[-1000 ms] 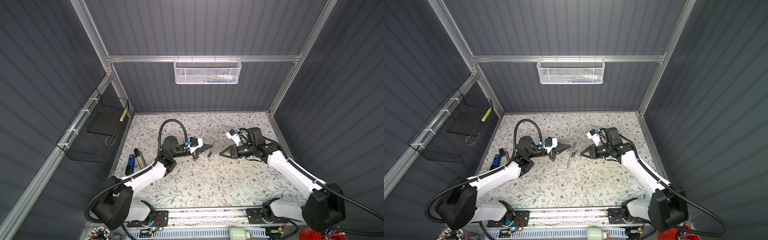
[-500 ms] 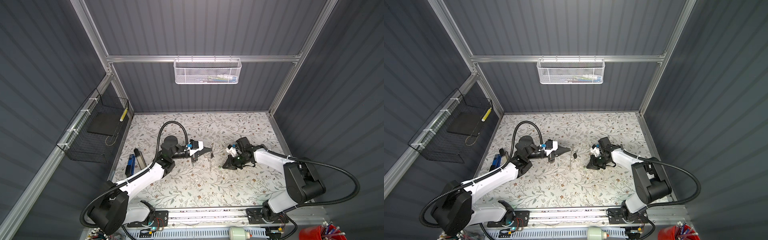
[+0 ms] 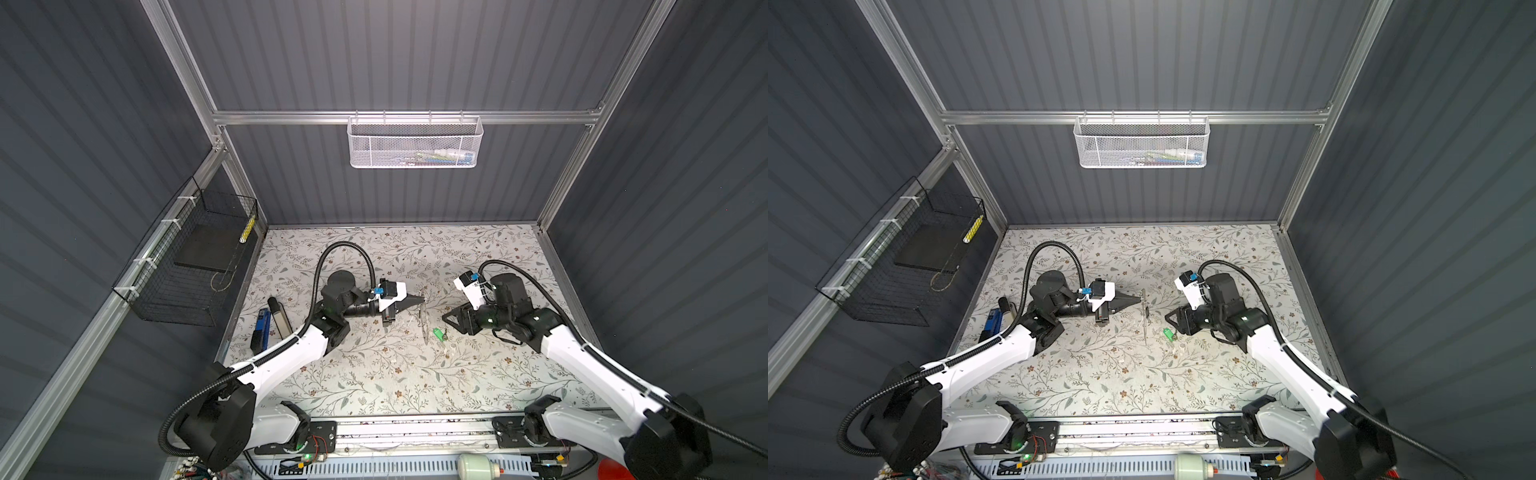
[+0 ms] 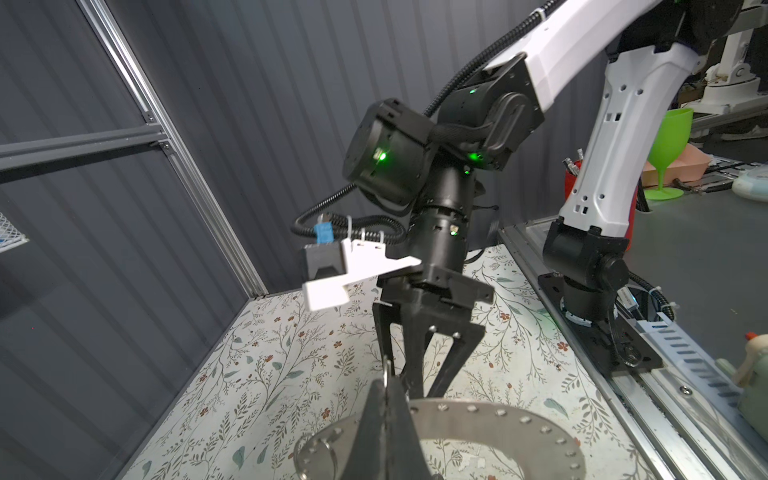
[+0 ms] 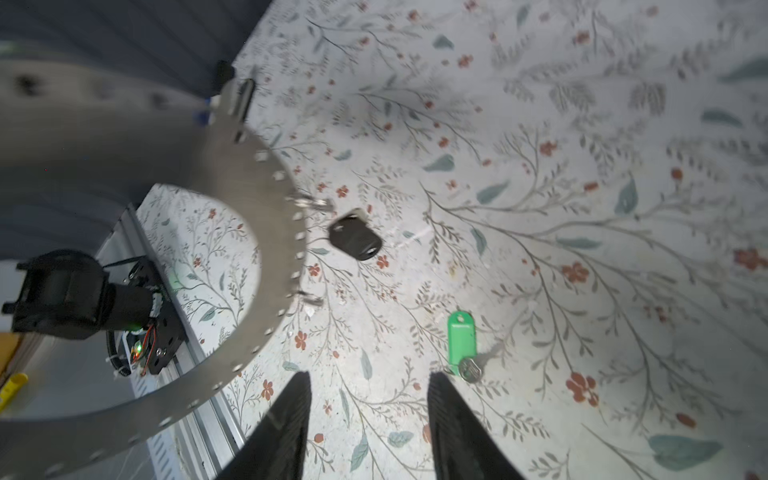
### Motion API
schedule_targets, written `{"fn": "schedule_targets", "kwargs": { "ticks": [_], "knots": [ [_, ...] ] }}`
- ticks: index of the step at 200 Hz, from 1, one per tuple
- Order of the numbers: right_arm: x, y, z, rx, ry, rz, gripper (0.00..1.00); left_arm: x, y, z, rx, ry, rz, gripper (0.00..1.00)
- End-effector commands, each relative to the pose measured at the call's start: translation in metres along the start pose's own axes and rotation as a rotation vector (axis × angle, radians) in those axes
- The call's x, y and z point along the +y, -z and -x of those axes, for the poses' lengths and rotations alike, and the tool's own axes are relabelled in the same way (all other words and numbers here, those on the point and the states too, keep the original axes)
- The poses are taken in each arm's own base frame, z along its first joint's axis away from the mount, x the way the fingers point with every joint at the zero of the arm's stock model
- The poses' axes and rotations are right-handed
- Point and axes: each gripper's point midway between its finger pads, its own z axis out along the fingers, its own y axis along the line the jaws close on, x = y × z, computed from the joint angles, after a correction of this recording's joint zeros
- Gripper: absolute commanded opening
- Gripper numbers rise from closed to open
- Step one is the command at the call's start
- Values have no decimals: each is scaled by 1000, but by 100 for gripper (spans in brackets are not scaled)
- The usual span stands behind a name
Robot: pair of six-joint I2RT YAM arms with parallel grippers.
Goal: Put the keys on the keyring
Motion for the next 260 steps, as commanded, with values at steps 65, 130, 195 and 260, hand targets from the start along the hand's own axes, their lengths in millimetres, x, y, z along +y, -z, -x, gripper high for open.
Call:
{"fn": "schedule_targets", "kwargs": {
  "ticks": [65, 130, 195, 260],
  "knots": [
    [83, 37, 64, -352, 595, 236, 29, -3, -2, 32, -73, 18, -101, 0],
    [102, 44, 84, -426, 641, 315, 32, -7, -3, 34, -78, 33, -135, 0],
    [111, 42, 84, -410, 646, 367, 31, -7, -3, 35, -81, 31, -139, 0],
    [113, 41, 88, -416, 646, 381, 21, -9, -3, 35, -82, 34, -150, 0]
  ]
}}
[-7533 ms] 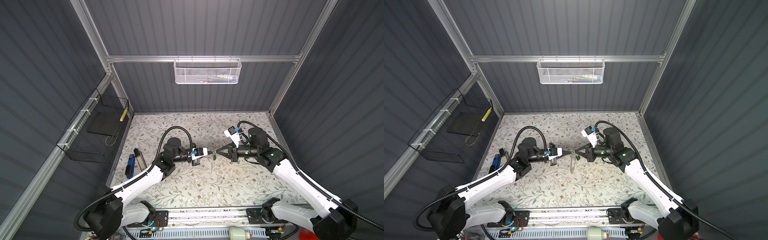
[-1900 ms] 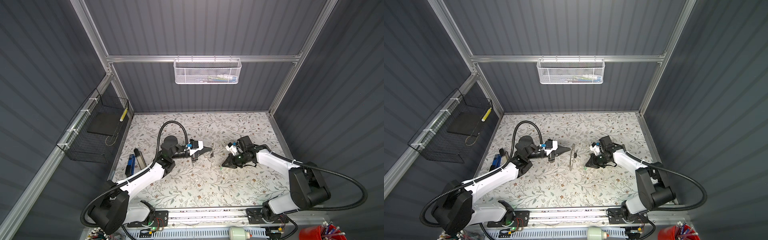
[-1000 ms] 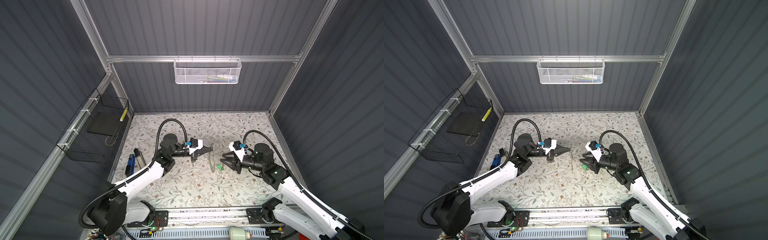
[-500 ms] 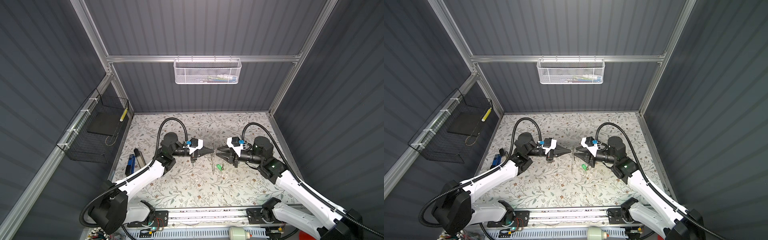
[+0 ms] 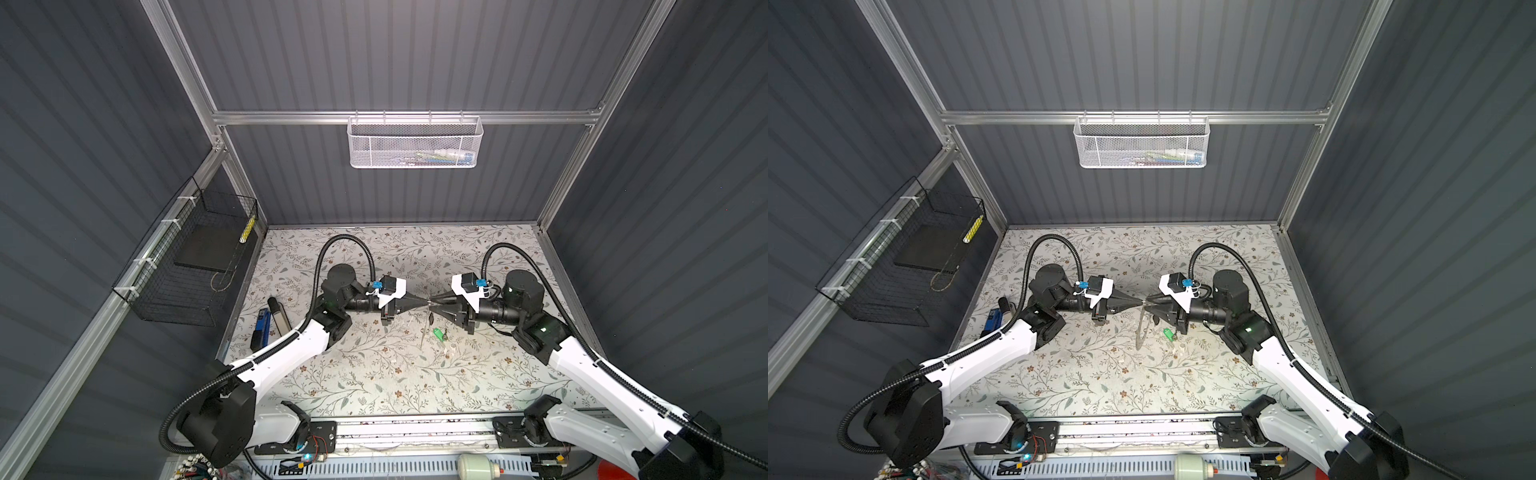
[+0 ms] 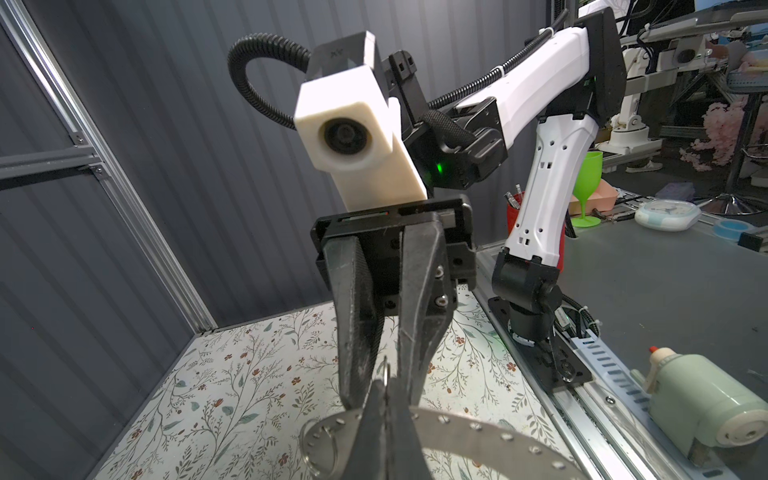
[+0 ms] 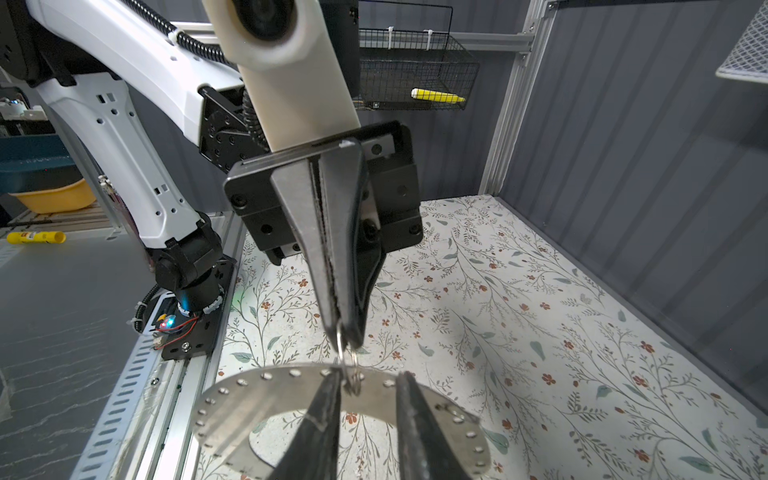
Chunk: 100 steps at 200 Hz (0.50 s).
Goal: Put the keys on the keyring
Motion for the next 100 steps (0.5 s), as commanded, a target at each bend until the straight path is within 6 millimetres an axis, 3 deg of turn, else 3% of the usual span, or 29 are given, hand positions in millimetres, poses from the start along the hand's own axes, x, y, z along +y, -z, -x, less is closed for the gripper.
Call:
{"fn": "schedule_targets", "kwargs": {
  "ticks": [1, 72, 100],
  "knots": [
    [4, 0, 20, -41, 36, 26, 21, 3, 0, 12, -21, -19, -12, 0],
    [6, 0, 15, -15, 33, 39, 2, 1, 0, 10, -8, -23, -25, 0],
    [6, 2, 13, 12, 45, 30, 0, 2, 0, 0, 47, -32, -17, 0]
  ]
}}
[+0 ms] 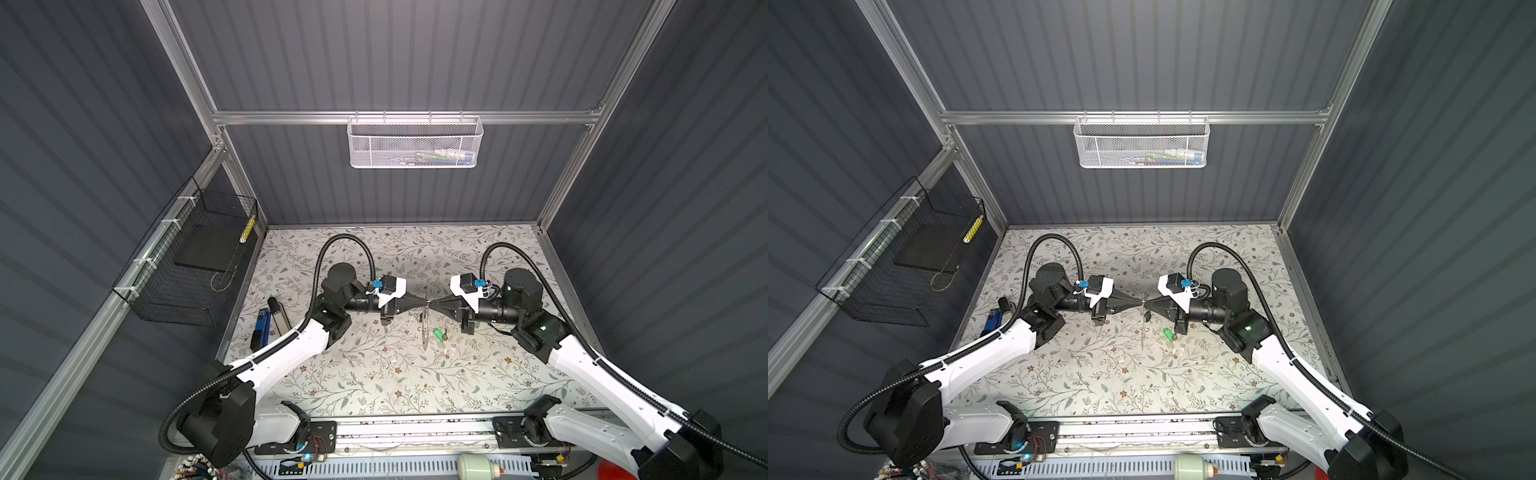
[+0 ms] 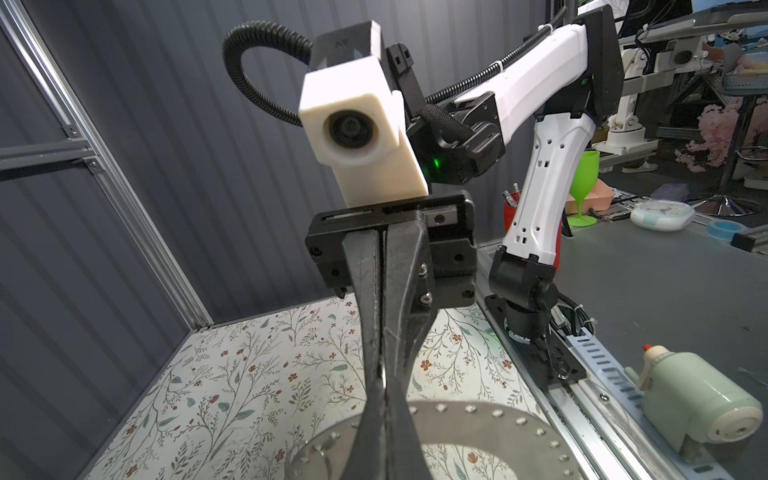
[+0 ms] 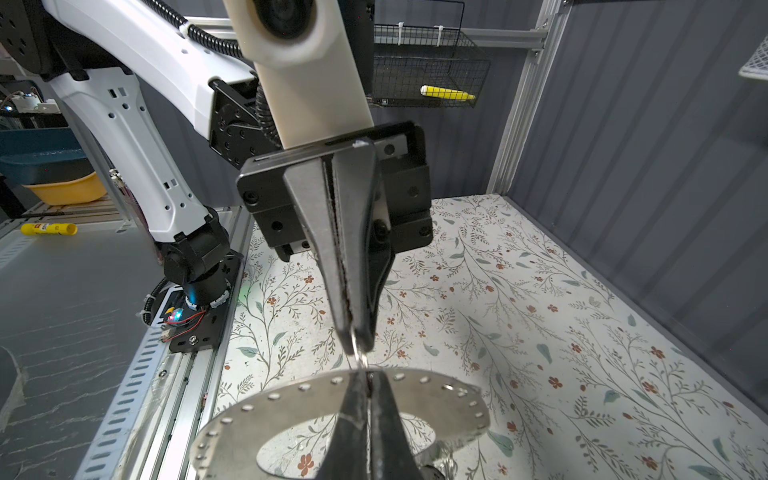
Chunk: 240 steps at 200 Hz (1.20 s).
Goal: Put the keys on the keyring
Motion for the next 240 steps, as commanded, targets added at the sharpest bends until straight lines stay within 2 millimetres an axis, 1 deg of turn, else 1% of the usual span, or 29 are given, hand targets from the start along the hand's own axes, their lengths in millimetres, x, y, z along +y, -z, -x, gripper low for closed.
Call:
{"fn": "schedule_targets", "kwargs": {
  "ticks": [1, 6, 19, 38, 63, 98, 128, 171, 188, 216, 222, 240],
  "knots": [
    [3, 3, 14, -3, 40, 6, 0, 3, 1, 2, 35, -48, -5, 0],
    [2, 4, 13, 14, 43, -2, 0, 3, 1, -1, 56, -50, -6, 0],
    [1, 6, 7, 61, 52, -21, 0, 6, 2, -8, 122, -69, 18, 9],
    [1, 10, 0, 132, 89, -50, 0, 9, 4, -19, 217, -102, 40, 15],
    [-1, 13, -7, 206, 149, -88, 0, 11, 3, -30, 313, -161, 65, 15],
    [-3, 12, -16, 279, 221, -122, 0, 10, 0, -38, 399, -228, 87, 16],
    [-2, 10, -21, 319, 253, -118, 0, 9, -2, -38, 425, -266, 88, 16],
    [0, 11, -19, 310, 309, -123, 0, 5, -4, -47, 465, -304, 75, 14],
    [0, 11, -20, 314, 320, -121, 0, 5, -6, -45, 458, -320, 75, 14],
    [0, 11, -23, 333, 340, -117, 0, 6, -6, -40, 443, -341, 88, 19],
    [1, 12, -29, 359, 326, -106, 0, 6, -6, -39, 438, -347, 89, 21],
    [2, 12, -33, 376, 323, -95, 0, 4, -6, -35, 426, -354, 83, 23]
  ]
}}
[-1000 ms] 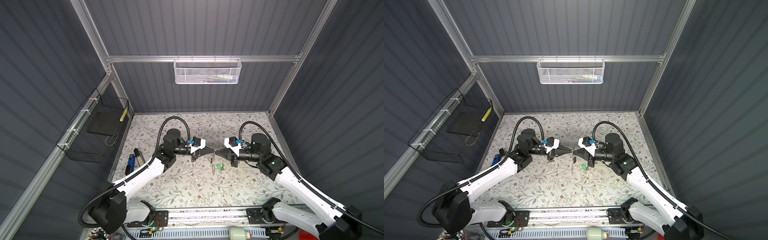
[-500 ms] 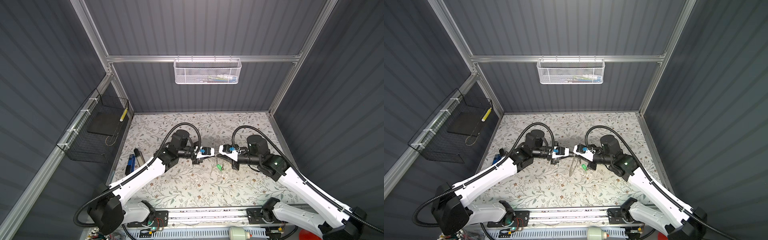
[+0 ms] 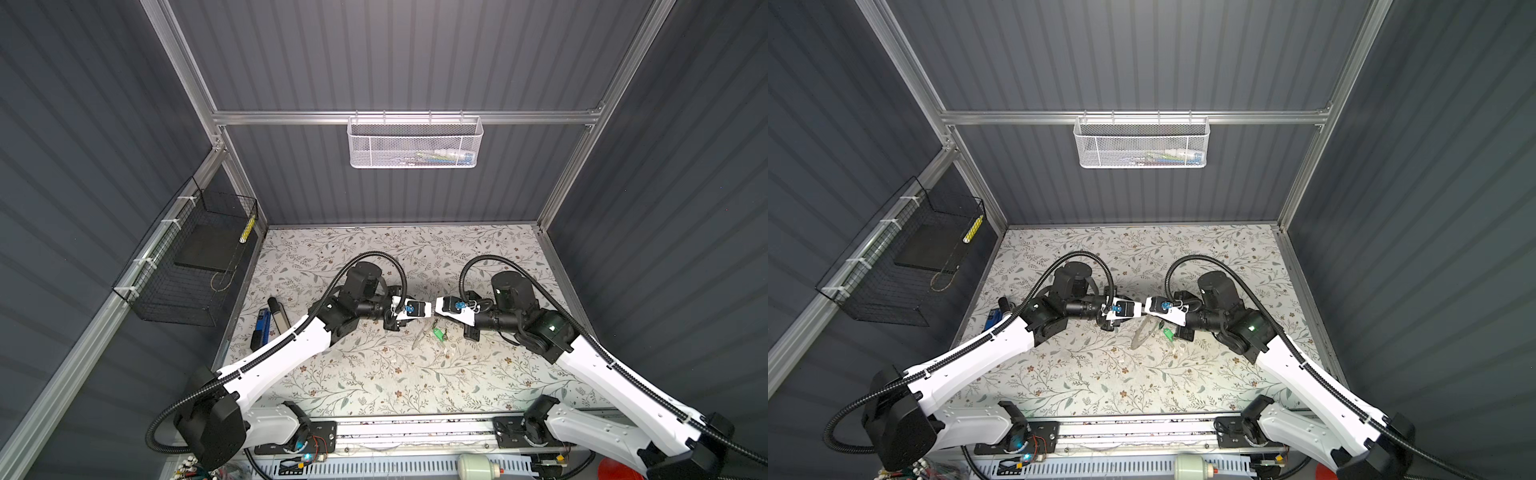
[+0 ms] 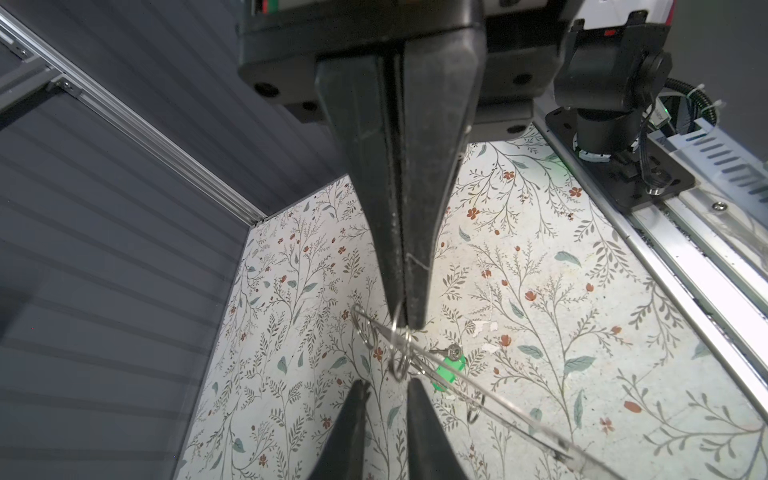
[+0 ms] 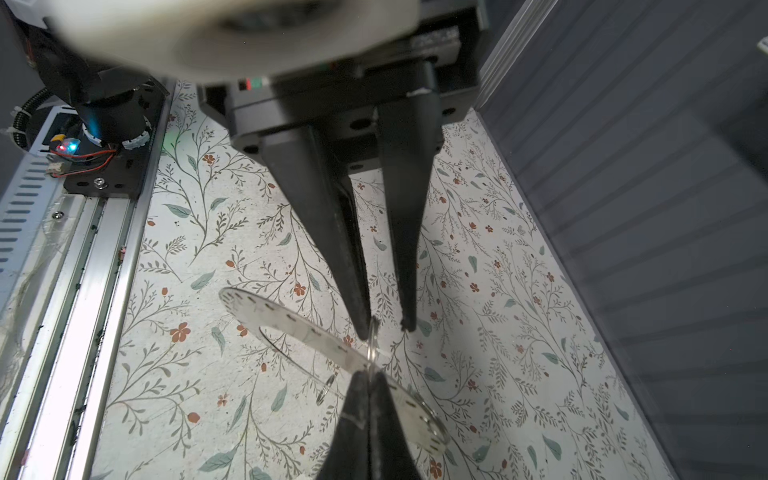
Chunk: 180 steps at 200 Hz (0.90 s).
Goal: Put the keys on the keyring
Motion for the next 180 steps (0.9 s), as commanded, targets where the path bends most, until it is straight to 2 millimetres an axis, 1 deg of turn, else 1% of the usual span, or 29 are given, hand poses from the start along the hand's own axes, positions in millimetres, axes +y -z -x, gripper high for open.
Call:
{"fn": "schedule_targets", "kwargs": {
  "ticks": [1, 19, 88, 100, 123, 152, 180],
  "knots": [
    [-1, 4, 6, 6, 32, 6, 0, 8, 9, 20, -38, -57, 31, 23],
    [-2, 3, 6, 8, 32, 5, 0, 6, 9, 24, -53, -59, 19, 23],
    [-4, 2, 9, 0, 29, 5, 0, -5, 3, 31, -85, -55, -61, 23],
    [-5, 3, 8, 5, 25, -6, 0, -6, 3, 31, -80, -54, -65, 24],
    [-7, 3, 4, 25, 18, -18, 0, -6, 3, 25, -48, -46, -63, 29],
    [-9, 3, 1, 42, 13, -27, 0, -8, 3, 21, -22, -33, -69, 30],
    [-9, 4, 4, 27, 12, -28, 0, -10, -1, 20, -19, -20, -82, 30]
  ]
}}
